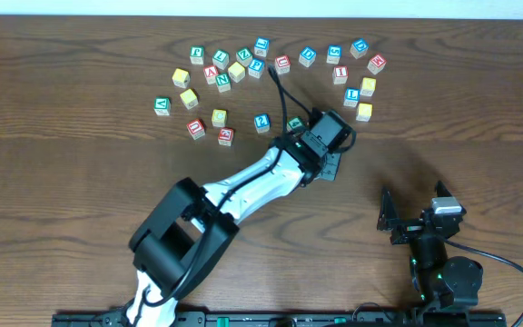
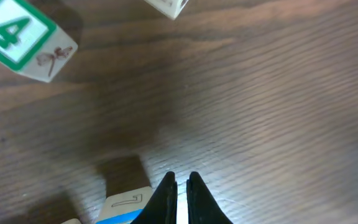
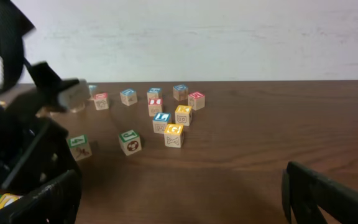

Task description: Spell out ROBOT

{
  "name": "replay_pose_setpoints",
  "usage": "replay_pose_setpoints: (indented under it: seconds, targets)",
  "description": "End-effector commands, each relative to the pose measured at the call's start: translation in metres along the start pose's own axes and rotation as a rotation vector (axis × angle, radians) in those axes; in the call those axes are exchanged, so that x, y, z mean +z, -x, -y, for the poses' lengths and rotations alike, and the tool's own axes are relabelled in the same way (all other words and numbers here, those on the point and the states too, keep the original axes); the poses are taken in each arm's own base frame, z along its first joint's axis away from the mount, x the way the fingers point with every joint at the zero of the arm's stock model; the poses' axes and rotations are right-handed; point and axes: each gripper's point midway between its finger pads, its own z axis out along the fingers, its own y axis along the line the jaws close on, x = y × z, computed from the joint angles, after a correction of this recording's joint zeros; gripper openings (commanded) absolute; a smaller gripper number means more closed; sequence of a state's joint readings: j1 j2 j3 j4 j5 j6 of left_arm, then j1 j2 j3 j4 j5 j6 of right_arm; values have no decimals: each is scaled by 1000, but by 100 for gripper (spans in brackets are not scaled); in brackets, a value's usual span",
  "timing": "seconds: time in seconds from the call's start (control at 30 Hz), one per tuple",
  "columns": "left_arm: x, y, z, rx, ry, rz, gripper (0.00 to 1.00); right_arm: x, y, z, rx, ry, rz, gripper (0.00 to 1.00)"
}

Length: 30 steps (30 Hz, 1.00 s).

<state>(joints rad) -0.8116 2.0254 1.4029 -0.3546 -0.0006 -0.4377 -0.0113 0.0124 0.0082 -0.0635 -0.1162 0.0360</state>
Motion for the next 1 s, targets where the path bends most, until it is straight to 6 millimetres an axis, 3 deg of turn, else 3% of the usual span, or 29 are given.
replay_pose_setpoints:
  seconds: [0.0, 0.43, 0.97]
  targets:
    - [2, 8, -3, 7, 72, 49, 8, 0, -1, -1, -15, 3, 0, 99]
    - [13, -1, -9, 13, 111, 29, 8, 0, -1, -1, -15, 3, 0, 99]
    - [11, -7, -24, -43, 184, 18, 8, 0, -1, -1, -15, 3, 0, 99]
